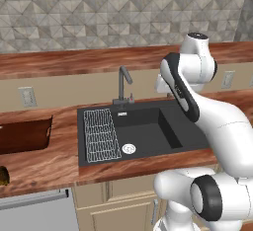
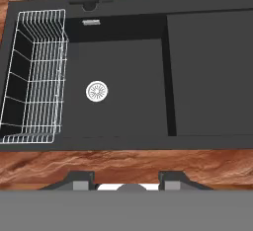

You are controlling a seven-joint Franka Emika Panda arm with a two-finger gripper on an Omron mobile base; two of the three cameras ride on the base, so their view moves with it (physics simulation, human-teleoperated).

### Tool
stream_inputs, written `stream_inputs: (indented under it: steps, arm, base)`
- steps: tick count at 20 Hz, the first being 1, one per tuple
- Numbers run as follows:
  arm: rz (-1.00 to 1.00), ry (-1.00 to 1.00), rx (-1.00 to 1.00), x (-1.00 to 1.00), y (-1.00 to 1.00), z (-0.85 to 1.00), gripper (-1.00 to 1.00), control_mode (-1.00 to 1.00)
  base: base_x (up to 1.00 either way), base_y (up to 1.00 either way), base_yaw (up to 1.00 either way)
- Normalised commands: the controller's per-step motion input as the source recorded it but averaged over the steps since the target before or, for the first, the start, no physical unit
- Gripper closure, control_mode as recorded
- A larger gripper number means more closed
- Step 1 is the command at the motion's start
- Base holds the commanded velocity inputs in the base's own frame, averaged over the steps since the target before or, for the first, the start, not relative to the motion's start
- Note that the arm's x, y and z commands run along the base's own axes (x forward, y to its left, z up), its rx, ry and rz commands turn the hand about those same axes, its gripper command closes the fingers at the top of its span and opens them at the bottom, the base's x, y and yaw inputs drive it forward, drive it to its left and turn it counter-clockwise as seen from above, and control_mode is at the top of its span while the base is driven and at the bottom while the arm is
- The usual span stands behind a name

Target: Pick up all produce items and place them in the sink. Turn on the sink faucet to wash them. Then turn the sink off and put them in the tray.

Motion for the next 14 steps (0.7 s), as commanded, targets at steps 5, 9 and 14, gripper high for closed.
stream_inputs:
  steps: [5,9,14]
  arm:
    - [0.00,-0.02,0.01,0.00,0.00,-0.02,-1.00,-1.00]
    - [0.02,0.00,0.00,-0.16,0.09,-0.02,-1.00,-1.00]
    - [0.17,0.07,-0.01,-0.75,0.85,-0.13,-1.00,-1.00]
  base:
    - [0.00,0.00,0.00]
    - [0.00,0.00,0.00]
    - [0.00,0.00,0.00]
